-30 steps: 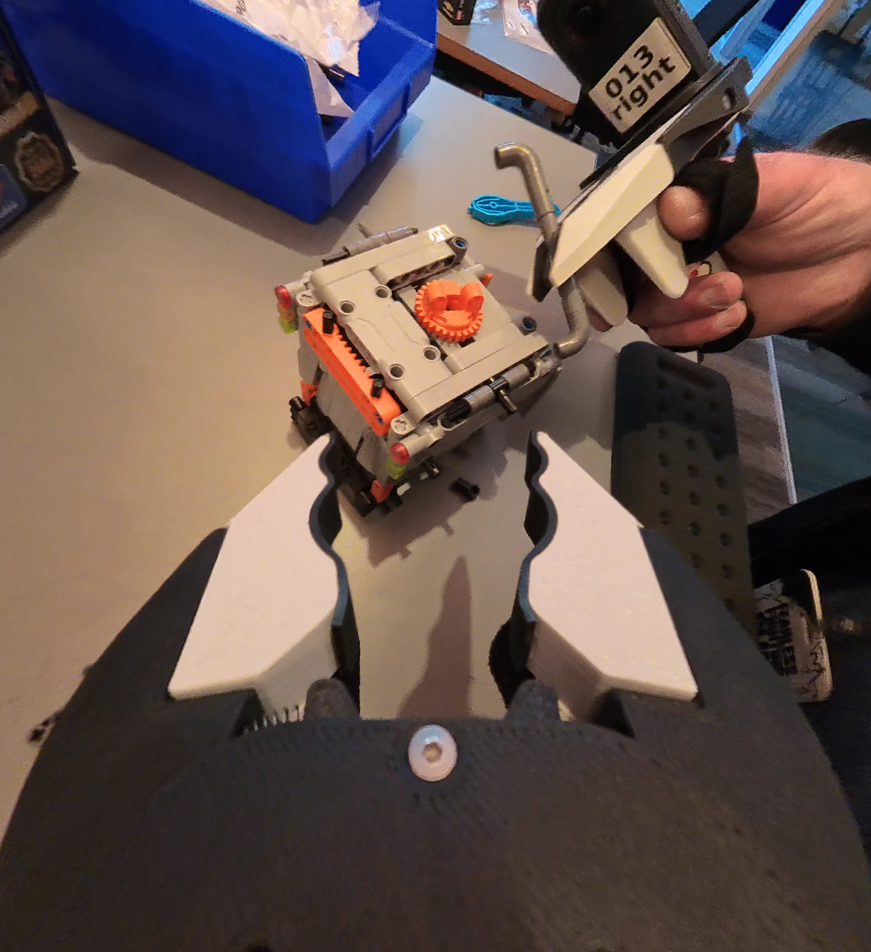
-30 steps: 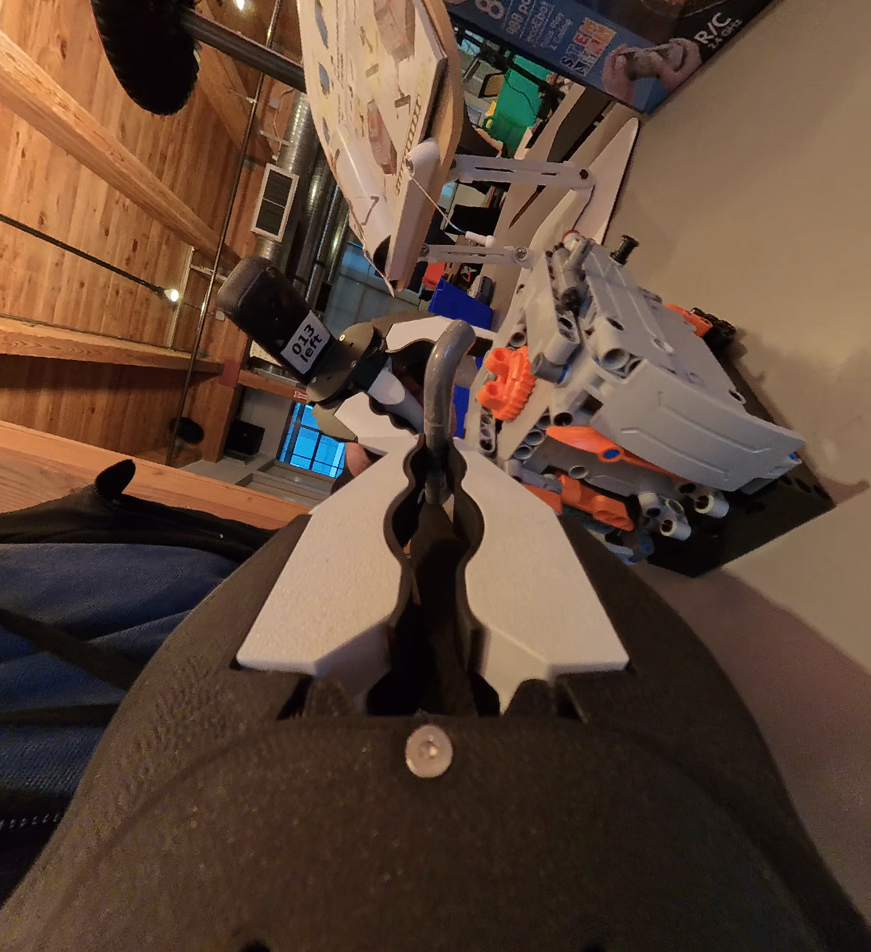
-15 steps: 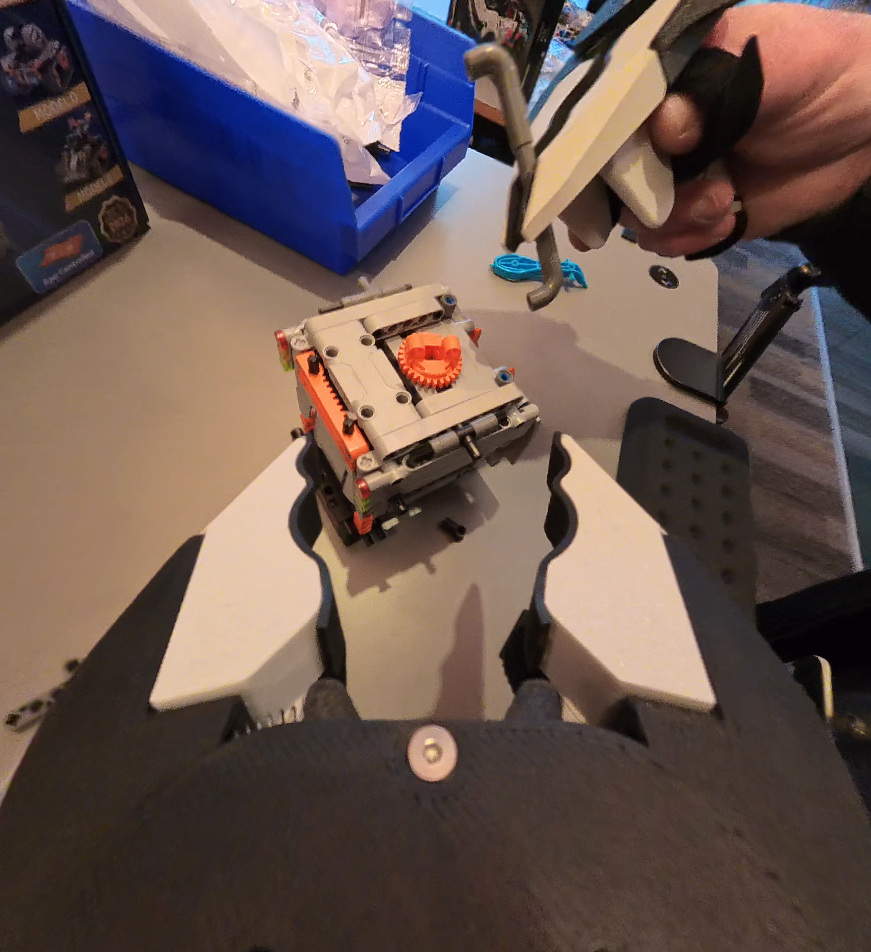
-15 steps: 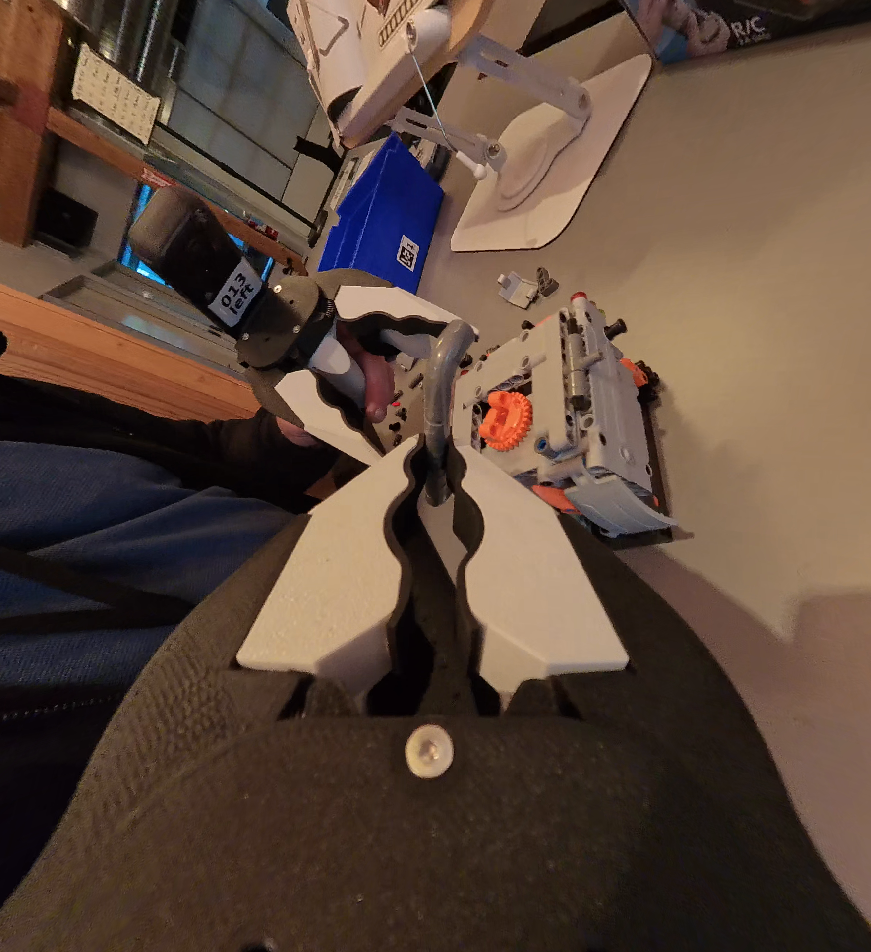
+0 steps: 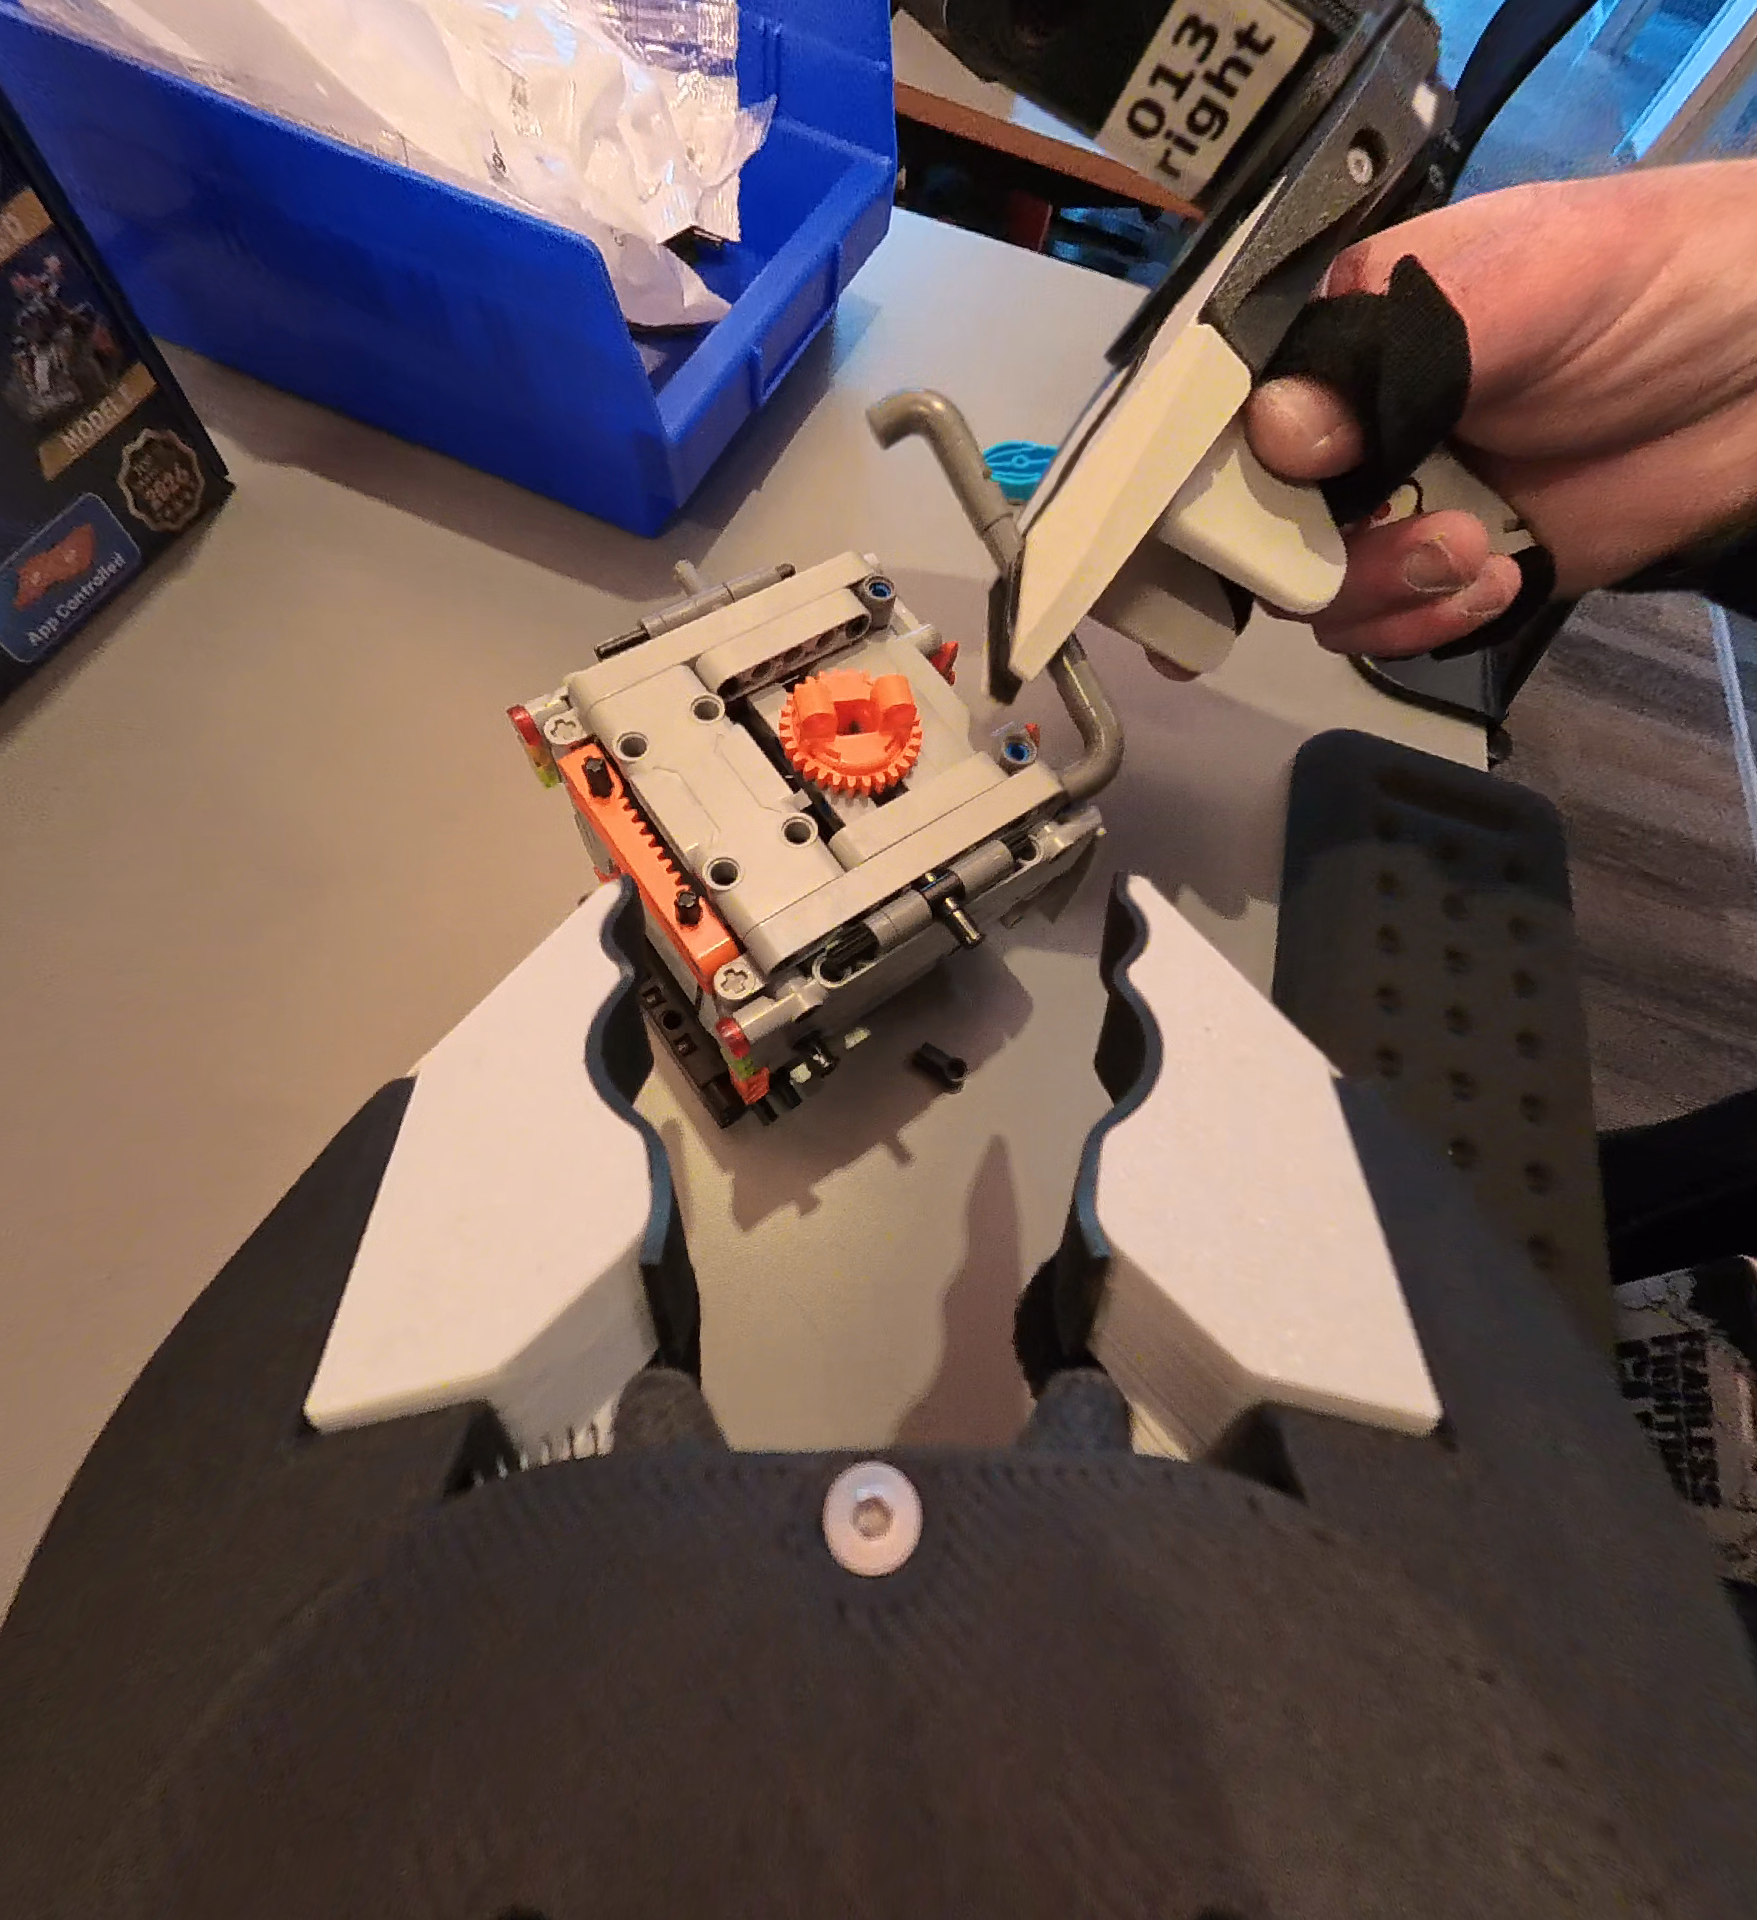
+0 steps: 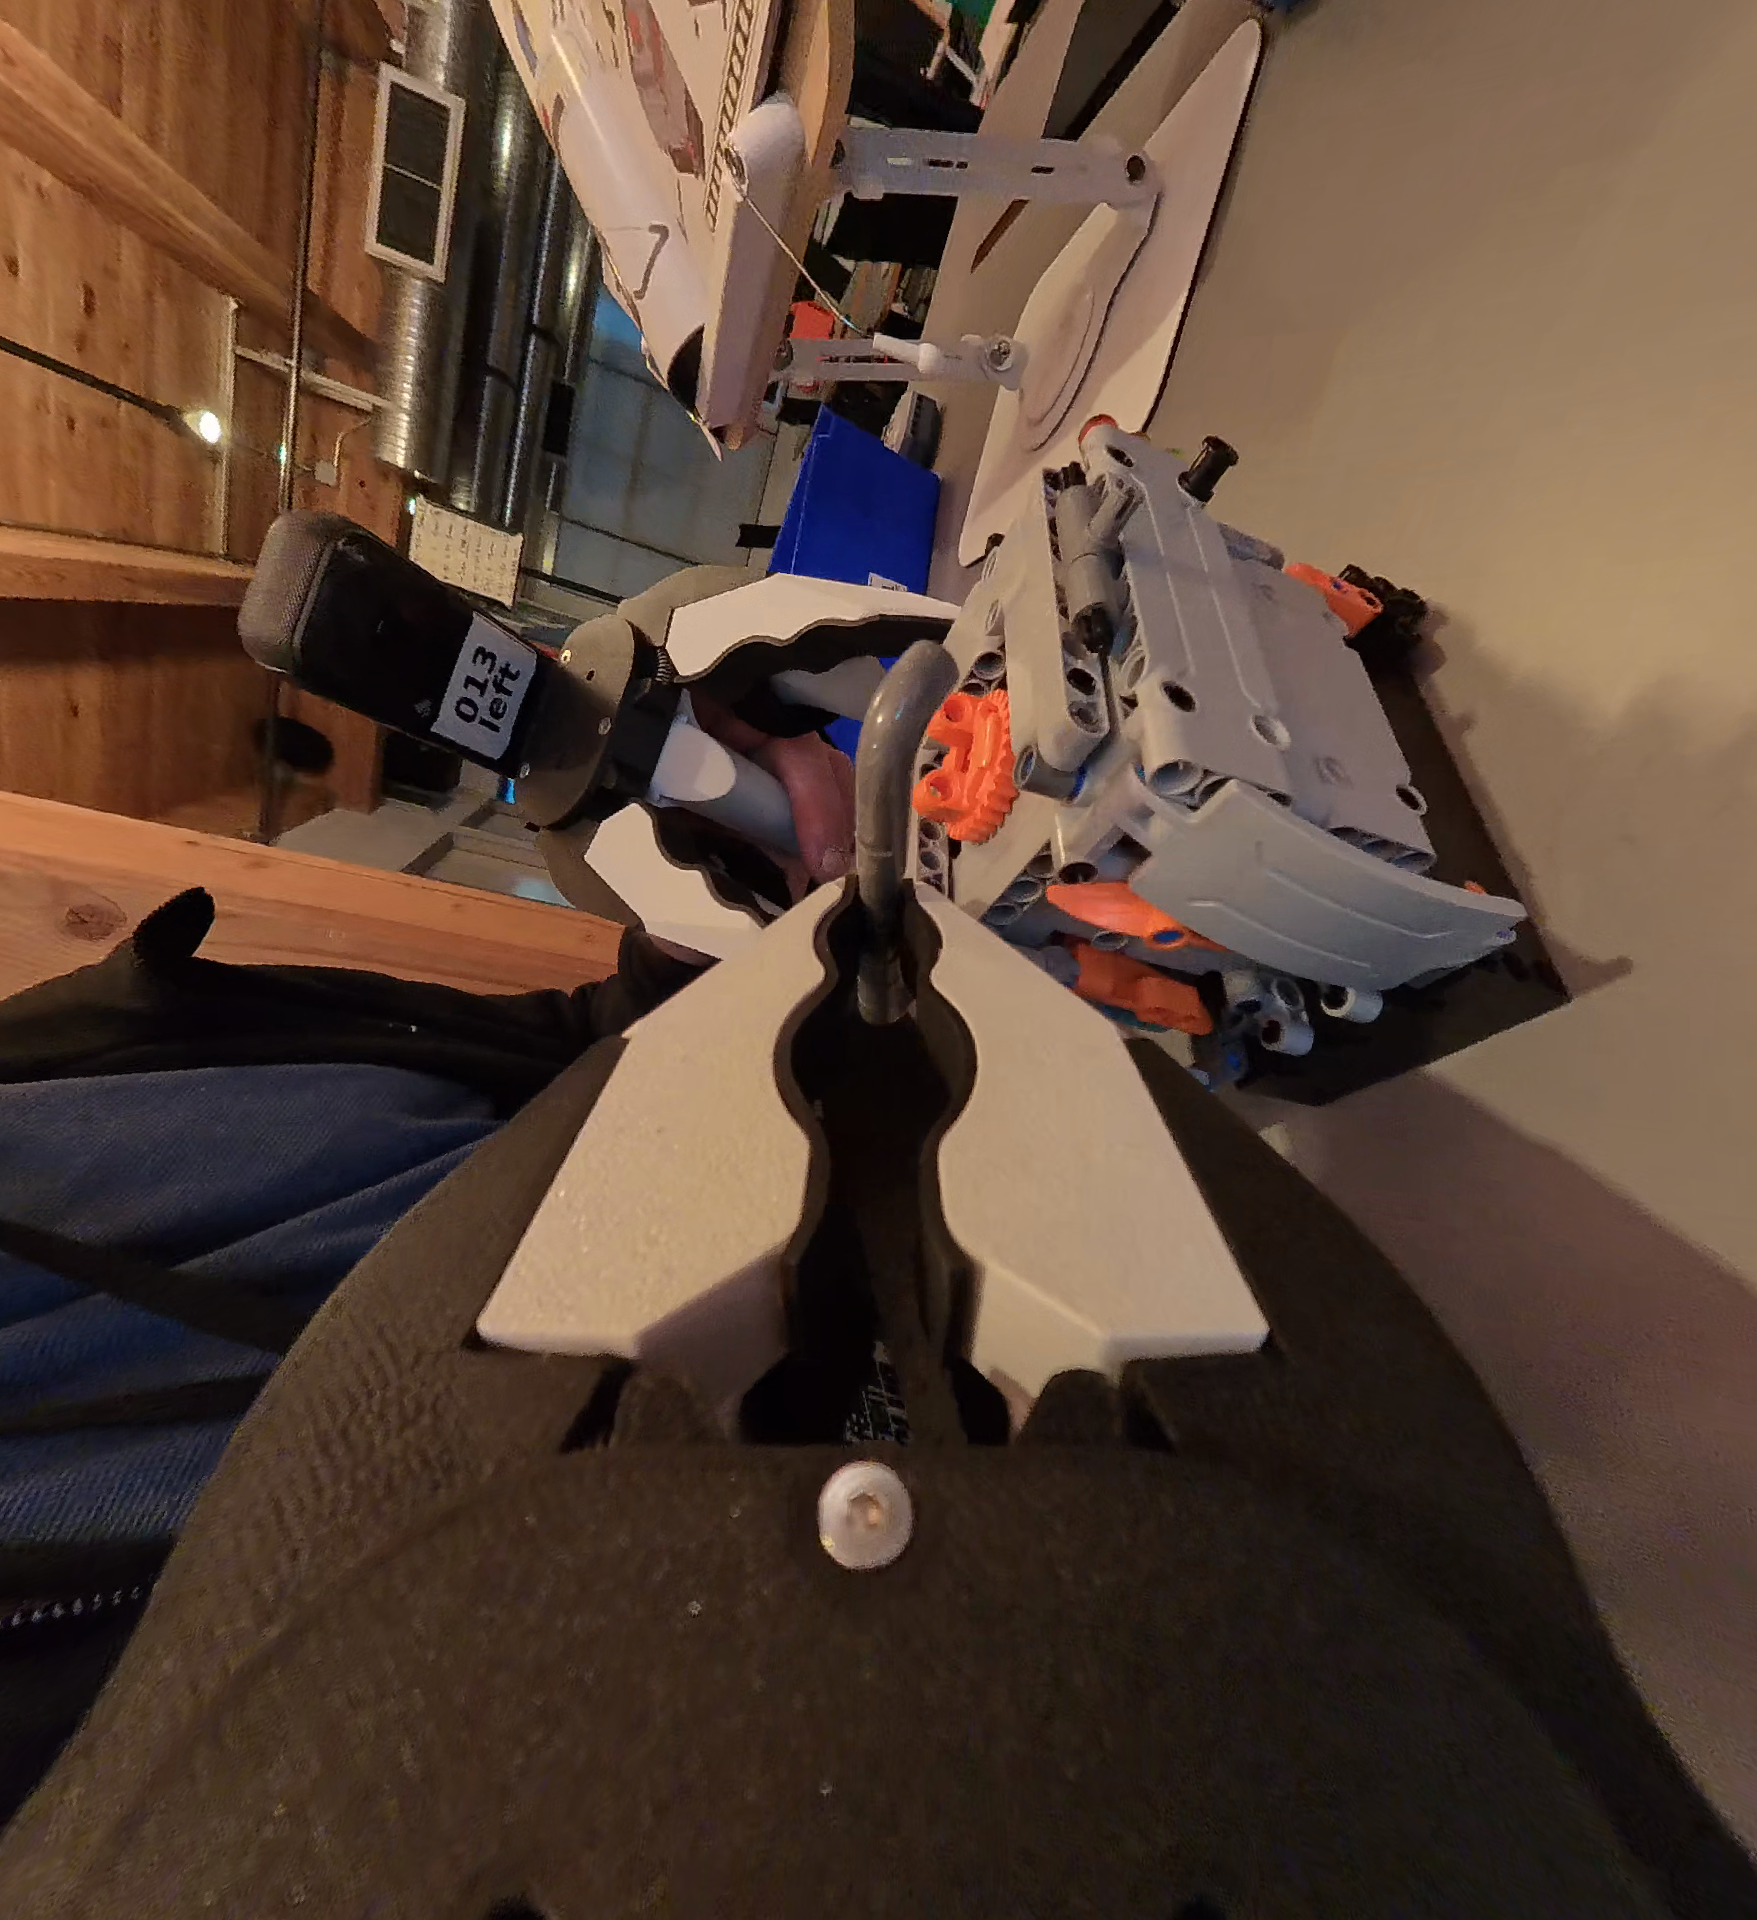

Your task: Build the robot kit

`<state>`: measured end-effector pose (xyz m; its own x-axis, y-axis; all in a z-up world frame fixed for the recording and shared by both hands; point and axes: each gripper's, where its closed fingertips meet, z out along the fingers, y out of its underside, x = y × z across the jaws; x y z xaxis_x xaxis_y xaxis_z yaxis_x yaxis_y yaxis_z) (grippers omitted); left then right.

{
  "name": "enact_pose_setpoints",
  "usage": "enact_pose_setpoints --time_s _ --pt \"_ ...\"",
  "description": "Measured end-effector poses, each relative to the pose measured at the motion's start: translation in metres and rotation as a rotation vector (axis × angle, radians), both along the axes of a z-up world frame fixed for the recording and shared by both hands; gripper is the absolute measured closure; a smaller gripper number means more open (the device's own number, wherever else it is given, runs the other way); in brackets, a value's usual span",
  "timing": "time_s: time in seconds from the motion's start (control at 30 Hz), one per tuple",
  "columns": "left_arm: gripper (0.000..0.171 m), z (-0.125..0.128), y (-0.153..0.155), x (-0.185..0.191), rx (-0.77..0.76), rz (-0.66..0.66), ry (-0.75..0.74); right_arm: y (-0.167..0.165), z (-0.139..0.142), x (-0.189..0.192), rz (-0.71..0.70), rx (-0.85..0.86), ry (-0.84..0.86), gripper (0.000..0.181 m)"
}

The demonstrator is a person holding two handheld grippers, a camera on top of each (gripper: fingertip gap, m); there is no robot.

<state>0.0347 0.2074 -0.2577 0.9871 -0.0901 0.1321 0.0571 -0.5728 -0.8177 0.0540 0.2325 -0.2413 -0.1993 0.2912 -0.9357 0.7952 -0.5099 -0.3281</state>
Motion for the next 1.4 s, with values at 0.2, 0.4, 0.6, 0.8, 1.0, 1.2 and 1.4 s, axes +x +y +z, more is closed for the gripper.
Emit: enact_pose_setpoints --time_s 0.2,0.4,0.6,0.8,1.0,1.2,1.4 --pt "0.089 -0.001 0.001 0.001 0.002 0.002 0.008 -0.006 0.0 -0.005 -0.016 -0.069 -0.019 0.178" --pt "0.088 -0.002 0.001 0.001 0.005 0.004 0.014 -0.005 0.0 -0.011 -0.075 -0.112 -0.018 0.178" --pt "0.089 -0.002 0.001 0.001 -0.007 0.005 0.032 -0.006 -0.002 -0.011 -0.09 -0.131 -0.029 0.178" --pt "0.092 -0.003 0.002 0.003 -0.014 -0.003 0.044 0.0 0.0 -0.014 -0.119 -0.15 -0.03 0.178" --pt "0.093 -0.003 0.0 0.003 -0.013 -0.007 0.032 -0.004 0.0 -0.012 -0.107 -0.149 -0.027 0.178" --pt "0.095 -0.003 -0.002 0.005 -0.022 -0.015 0.033 0.002 0.0 -0.009 -0.119 -0.159 -0.02 0.178" --pt "0.098 -0.003 -0.004 0.011 -0.024 -0.034 0.024 0.01 0.0 -0.006 -0.139 -0.174 -0.009 0.178"
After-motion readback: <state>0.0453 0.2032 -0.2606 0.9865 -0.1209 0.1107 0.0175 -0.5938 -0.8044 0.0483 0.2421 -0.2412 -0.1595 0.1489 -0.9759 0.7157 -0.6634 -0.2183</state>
